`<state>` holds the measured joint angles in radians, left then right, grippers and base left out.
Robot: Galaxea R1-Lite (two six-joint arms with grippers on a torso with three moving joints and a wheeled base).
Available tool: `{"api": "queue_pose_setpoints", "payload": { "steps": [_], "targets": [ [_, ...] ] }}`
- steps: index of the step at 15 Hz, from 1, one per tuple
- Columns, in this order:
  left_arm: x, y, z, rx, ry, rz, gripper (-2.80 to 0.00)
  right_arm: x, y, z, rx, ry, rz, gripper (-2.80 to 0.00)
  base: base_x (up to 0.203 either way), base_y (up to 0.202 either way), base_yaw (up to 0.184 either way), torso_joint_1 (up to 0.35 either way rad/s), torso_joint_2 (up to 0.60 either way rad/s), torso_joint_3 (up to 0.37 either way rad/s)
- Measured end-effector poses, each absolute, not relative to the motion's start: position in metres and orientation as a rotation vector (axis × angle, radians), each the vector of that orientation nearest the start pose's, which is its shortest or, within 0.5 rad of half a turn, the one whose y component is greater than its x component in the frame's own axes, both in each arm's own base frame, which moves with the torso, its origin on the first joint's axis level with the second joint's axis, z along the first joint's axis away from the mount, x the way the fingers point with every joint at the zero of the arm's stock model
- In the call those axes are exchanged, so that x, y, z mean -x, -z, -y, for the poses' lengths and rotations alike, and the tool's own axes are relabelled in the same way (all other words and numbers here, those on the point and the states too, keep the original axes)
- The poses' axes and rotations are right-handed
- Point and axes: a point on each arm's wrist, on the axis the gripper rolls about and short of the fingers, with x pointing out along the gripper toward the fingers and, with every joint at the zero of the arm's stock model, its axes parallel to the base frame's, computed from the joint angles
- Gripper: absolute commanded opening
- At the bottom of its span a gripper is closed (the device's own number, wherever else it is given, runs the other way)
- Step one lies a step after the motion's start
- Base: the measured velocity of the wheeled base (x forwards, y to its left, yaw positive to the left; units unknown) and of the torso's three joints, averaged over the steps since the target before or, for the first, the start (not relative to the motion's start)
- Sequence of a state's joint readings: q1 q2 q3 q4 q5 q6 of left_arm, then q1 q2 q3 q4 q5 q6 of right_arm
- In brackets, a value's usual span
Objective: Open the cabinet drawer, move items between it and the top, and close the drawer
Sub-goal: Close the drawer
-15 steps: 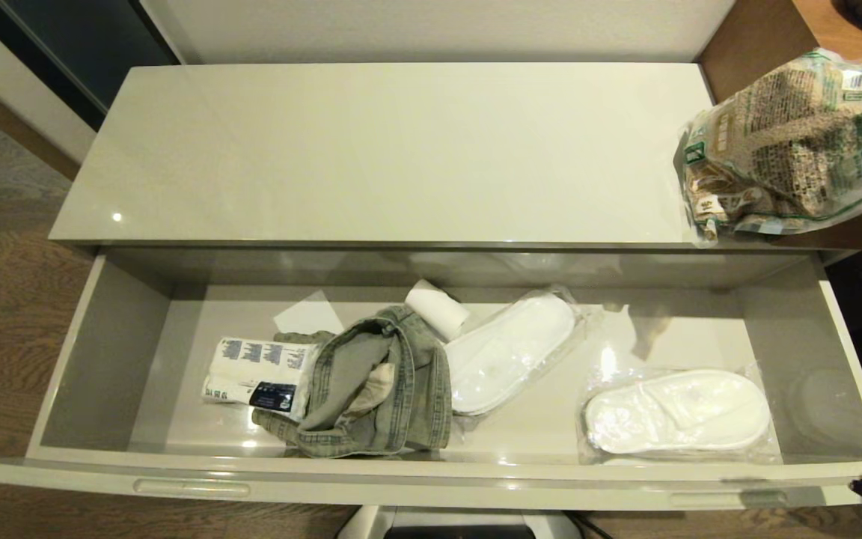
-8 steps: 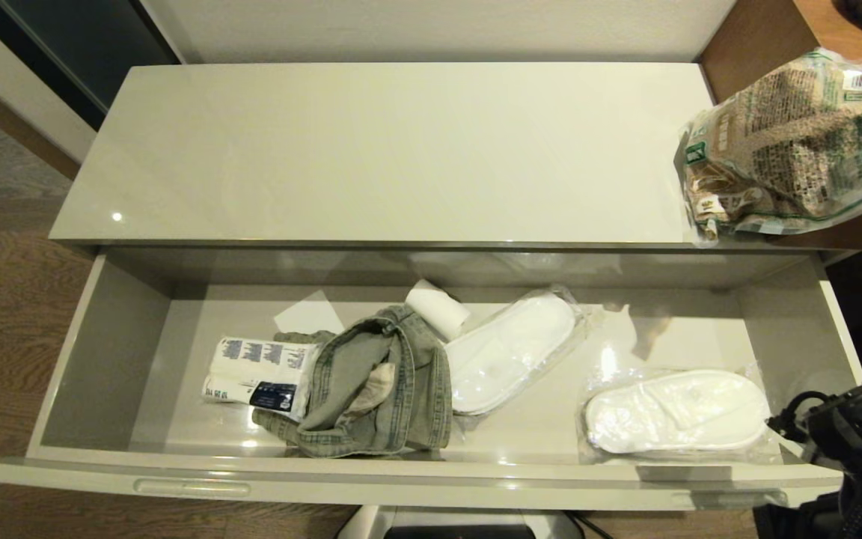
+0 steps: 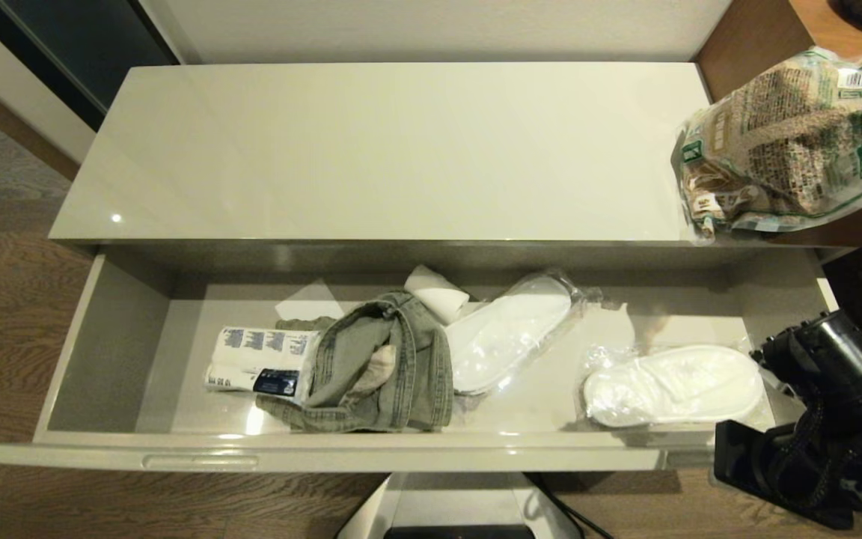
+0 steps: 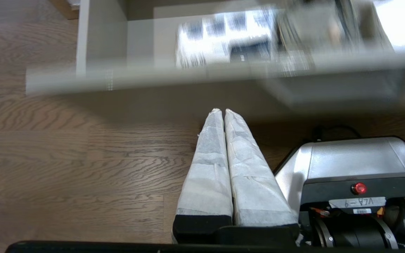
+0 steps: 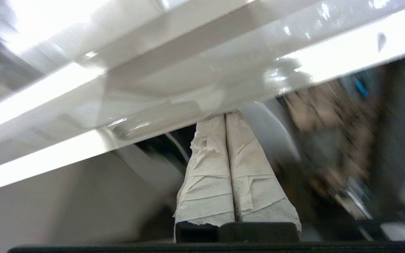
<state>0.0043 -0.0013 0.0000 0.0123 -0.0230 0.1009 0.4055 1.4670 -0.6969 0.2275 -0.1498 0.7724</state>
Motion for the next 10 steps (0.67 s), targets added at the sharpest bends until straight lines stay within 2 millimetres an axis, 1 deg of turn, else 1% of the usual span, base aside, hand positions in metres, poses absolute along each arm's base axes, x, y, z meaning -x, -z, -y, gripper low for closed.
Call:
{"api": "queue_pose_setpoints", "payload": {
  "steps": [1, 3, 5, 7, 10],
  "targets": [
    [0.023, -0.074, 0.001, -0.100, 0.019, -0.010, -2.80, -0.192, -0.153, -0.079, -0.456, 0.141, -0.932, -2.80, 0.000, 0.000, 0.000, 0.000, 0.00, 0.000],
    [0.023, -0.074, 0.001, -0.101, 0.019, -0.011, -2.80, -0.201, -0.176, -0.082, -0.481, 0.139, -0.849, -2.80, 0.000, 0.000, 0.000, 0.000, 0.00, 0.000],
    [0.023, -0.074, 0.001, -0.101, 0.019, -0.010, -2.80, -0.216, -0.210, -0.084, -0.514, 0.136, -0.731, -2.80, 0.000, 0.000, 0.000, 0.000, 0.00, 0.000],
    [0.023, -0.074, 0.001, -0.100, 0.019, -0.010, -2.80, -0.227, -0.230, -0.083, -0.519, 0.166, -0.673, -2.80, 0.000, 0.000, 0.000, 0.000, 0.00, 0.000],
    [0.023, -0.074, 0.001, -0.100, 0.019, -0.010, -2.80, -0.248, -0.271, -0.079, -0.542, 0.188, -0.585, -2.80, 0.000, 0.000, 0.000, 0.000, 0.00, 0.000]
  ]
}}
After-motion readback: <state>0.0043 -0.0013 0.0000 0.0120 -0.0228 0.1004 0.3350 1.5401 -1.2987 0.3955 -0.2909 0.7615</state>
